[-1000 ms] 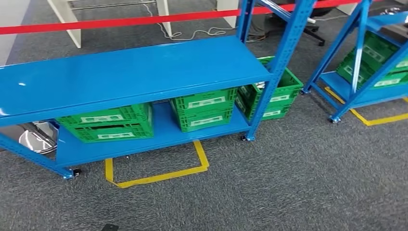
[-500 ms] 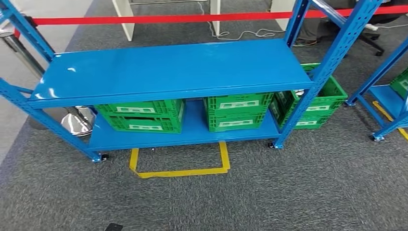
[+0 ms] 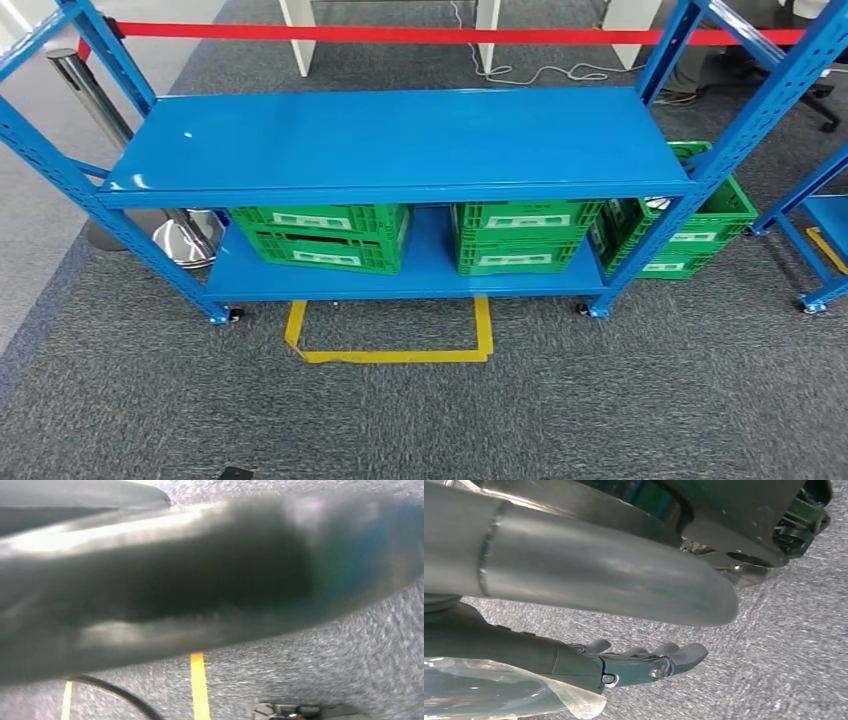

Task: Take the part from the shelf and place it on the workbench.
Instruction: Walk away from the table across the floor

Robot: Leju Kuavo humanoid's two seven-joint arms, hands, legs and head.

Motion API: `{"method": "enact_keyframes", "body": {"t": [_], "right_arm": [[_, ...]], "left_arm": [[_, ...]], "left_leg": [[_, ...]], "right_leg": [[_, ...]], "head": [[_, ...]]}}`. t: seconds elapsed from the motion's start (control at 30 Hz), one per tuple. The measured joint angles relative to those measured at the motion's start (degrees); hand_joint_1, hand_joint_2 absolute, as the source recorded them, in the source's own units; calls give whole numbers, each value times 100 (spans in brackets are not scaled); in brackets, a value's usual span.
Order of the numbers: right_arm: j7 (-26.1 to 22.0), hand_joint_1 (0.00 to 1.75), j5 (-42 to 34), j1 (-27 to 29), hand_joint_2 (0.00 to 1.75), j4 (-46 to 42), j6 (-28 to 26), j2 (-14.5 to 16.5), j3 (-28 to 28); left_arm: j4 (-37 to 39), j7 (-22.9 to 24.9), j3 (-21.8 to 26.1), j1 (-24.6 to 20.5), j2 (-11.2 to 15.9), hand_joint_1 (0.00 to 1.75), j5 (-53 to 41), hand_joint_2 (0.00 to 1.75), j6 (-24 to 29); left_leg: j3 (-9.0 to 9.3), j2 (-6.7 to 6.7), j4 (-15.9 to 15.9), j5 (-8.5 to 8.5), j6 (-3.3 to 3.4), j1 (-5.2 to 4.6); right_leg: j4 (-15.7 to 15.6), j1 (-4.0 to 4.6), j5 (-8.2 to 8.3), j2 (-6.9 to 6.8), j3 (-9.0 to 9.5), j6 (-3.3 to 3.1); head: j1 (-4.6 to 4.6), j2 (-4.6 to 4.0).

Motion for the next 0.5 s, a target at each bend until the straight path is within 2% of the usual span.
{"method": "enact_keyframes", "body": {"t": [0.03,0.1,0.13,0.17,0.2,0.23,0.27,0.3,0.33,0.37,0.47,0.5], "right_arm": [[0,0,-1,0,0,0,1,-1,-2],[-1,0,-1,3,0,0,3,-1,-10],[-1,0,-1,8,0,0,3,-1,-16],[-1,0,-1,15,0,0,4,-1,-22],[-3,0,-1,21,0,0,7,-1,-27],[-8,0,-1,24,0,0,9,-1,-32],[-14,0,-1,23,0,0,14,-2,-34],[-21,0,-1,19,0,1,22,-2,-37],[-28,0,-1,13,0,1,30,-2,-39],[-32,0,-1,10,0,2,38,-1,-39],[-36,0,3,17,0,1,47,-2,-44],[-36,0,5,20,0,1,47,-3,-46]], "left_arm": [[0,1,2,-4,-2,0,1,0,0],[0,2,4,-15,-6,0,1,0,0],[0,2,5,-16,-9,0,1,0,-1],[0,2,5,-13,-10,0,1,0,-2],[0,2,7,-10,-10,0,1,0,-2],[0,2,7,-8,-11,0,1,0,-3],[0,2,8,-7,-13,0,1,0,-3],[0,2,8,-9,-13,0,1,0,-4],[0,2,8,-13,-14,0,1,0,-4],[0,2,8,-15,-13,0,1,0,-5],[0,4,8,-12,-10,0,3,0,-7],[0,5,8,-13,-9,0,3,0,-6]], "left_leg": [[21,-3,-31,7,28,16],[31,-5,-40,-5,65,18],[34,-8,-39,-14,72,17],[43,-13,-38,-24,72,18],[57,-23,-34,-37,64,21],[78,-35,-30,-53,48,28],[101,-46,-21,-77,23,34],[115,-56,1,-105,-10,28],[119,-64,22,-127,-43,20],[115,-69,39,-142,-73,11],[107,-68,75,-176,-146,18],[78,-60,161,-235,-173,26]], "right_leg": [[225,-3,-124,34,-114,25],[968,-16,-445,88,-520,63],[1321,-22,-550,98,-729,80],[1500,-30,-544,100,-861,95],[1460,-39,-420,100,-888,110],[1197,-53,-200,100,-798,121],[805,-68,38,102,-641,130],[432,-73,199,110,-476,133],[165,-77,284,121,-340,112],[33,-73,289,133,-268,82],[4,-63,255,140,-221,-43],[-3,-67,253,134,-206,-77]], "head": [[10,0],[26,0],[26,0],[25,0],[26,0],[26,0],[28,0],[34,0],[35,0],[34,0],[15,0],[3,0]]}}
